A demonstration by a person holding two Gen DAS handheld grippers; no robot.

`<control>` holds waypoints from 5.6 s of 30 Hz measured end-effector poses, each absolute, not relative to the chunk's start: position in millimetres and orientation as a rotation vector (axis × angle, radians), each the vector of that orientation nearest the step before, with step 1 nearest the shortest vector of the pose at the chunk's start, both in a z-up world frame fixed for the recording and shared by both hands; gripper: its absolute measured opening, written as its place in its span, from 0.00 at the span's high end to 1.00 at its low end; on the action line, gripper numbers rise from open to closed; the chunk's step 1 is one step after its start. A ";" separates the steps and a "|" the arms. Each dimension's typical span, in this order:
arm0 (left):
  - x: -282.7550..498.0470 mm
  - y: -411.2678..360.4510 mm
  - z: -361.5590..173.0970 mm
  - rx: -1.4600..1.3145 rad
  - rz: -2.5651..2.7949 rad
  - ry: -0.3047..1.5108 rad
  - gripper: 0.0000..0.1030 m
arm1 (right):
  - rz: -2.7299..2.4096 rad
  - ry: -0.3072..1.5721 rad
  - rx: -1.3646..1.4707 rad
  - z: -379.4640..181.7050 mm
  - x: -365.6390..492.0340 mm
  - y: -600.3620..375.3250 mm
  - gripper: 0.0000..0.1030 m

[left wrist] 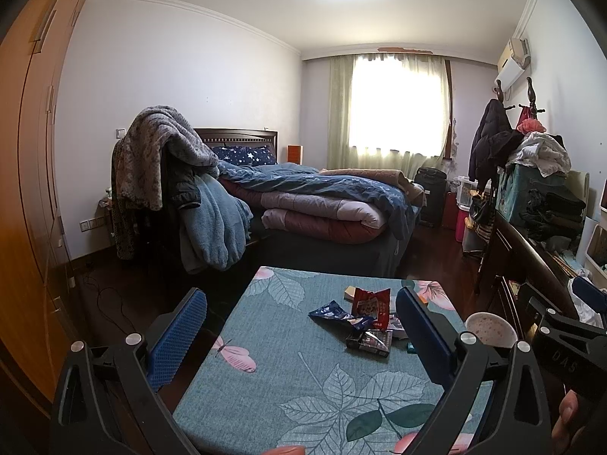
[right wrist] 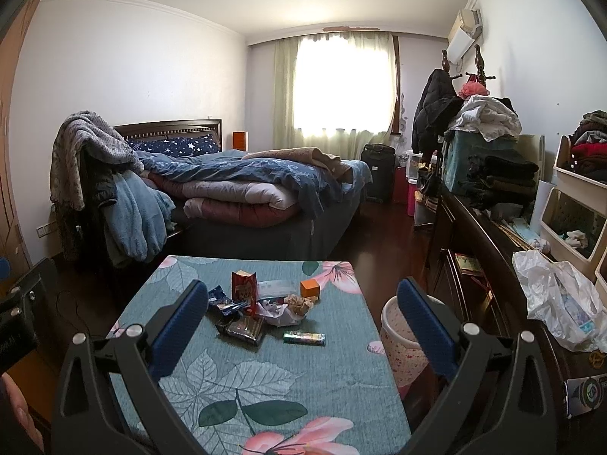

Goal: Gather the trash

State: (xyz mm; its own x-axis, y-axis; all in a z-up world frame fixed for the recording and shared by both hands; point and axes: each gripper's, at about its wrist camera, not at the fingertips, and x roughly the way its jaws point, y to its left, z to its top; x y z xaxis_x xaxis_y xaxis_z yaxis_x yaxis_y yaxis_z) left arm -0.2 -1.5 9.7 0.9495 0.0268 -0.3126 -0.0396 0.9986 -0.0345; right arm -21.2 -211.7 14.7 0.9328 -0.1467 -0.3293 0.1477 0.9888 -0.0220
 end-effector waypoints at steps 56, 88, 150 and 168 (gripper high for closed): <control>216.2 -46.5 -141.6 -0.050 0.000 0.713 0.04 | -0.153 0.731 0.069 -145.2 149.9 -275.8 0.03; 277.2 14.6 -164.1 -0.435 -0.047 0.771 1.00 | -0.040 0.781 0.006 -168.2 192.6 -227.2 0.03; 187.0 -190.5 -80.3 -0.035 -0.495 0.610 1.00 | -0.213 0.728 0.158 -156.0 106.7 -363.8 0.13; 264.8 -383.0 -133.3 0.165 -0.689 0.694 1.00 | -0.397 0.721 0.408 -212.5 148.5 -534.2 0.13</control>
